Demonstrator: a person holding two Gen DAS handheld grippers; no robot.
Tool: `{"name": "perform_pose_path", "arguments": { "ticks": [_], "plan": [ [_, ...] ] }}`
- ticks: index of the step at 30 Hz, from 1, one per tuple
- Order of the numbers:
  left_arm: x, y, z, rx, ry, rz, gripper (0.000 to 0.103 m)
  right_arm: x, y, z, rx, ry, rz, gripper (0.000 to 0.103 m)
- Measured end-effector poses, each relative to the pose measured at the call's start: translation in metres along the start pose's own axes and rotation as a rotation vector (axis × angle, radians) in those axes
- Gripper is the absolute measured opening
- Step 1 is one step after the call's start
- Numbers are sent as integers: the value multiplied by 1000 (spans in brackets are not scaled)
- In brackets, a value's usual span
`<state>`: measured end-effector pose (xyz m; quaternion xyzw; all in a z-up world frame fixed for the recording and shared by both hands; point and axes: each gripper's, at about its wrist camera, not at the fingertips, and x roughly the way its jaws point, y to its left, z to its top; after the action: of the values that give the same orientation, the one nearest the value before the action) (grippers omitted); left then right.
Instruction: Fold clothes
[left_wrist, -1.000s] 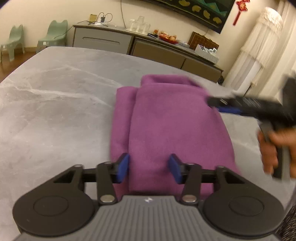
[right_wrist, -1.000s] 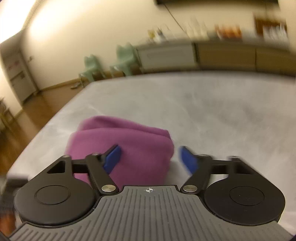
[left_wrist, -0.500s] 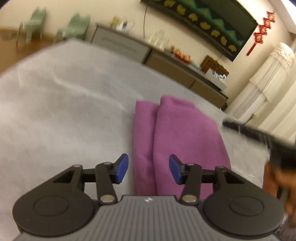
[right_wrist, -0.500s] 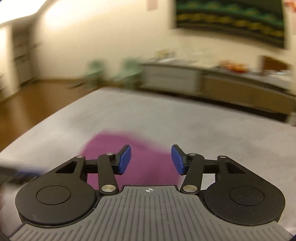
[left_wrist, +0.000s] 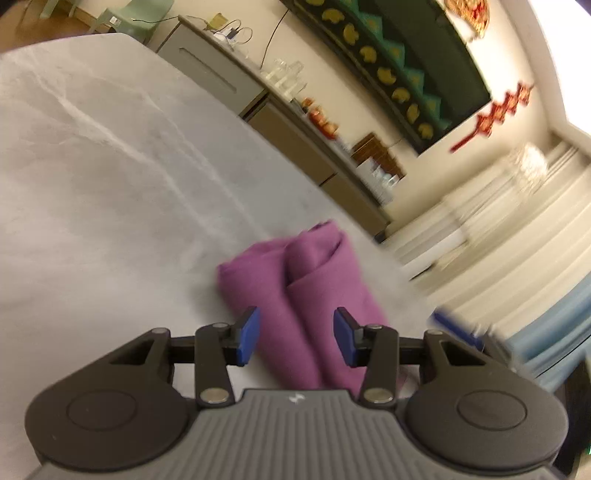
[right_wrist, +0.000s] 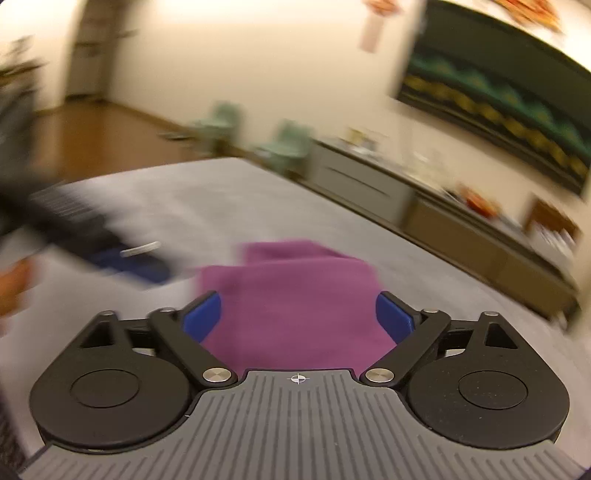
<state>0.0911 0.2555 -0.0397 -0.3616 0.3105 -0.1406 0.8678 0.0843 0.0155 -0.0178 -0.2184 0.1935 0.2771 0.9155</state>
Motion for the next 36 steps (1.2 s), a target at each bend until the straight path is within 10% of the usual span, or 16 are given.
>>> {"name": "perform_pose_path", "arguments": {
  "ticks": [2, 4, 8, 12, 22, 32, 34, 36],
  "plan": [
    [16, -3, 7, 14, 5, 7, 44, 8, 22, -5, -78, 36, -3, 82],
    [35, 1, 9, -2, 10, 52, 44, 28, 32, -11, -120, 107, -39, 51],
    [58, 19, 8, -64, 51, 76, 42, 47, 29, -22, -85, 180, -46, 41],
    [63, 29, 10, -105, 63, 68, 44, 28, 15, -17, -35, 172, -37, 7],
    [35, 21, 13, -96, -6, -10, 48, 27, 66, -37, -208, 136, 25, 6],
    [33, 23, 6, -35, 13, 101, 48, 22, 99, -52, -490, 71, -66, 6],
    [31, 25, 6, -46, 17, 101, 48, 21, 101, -44, -501, 59, -93, 18],
    [24, 25, 8, -69, 6, 93, 48, 23, 103, -34, -503, 21, -140, 52]
  ]
}}
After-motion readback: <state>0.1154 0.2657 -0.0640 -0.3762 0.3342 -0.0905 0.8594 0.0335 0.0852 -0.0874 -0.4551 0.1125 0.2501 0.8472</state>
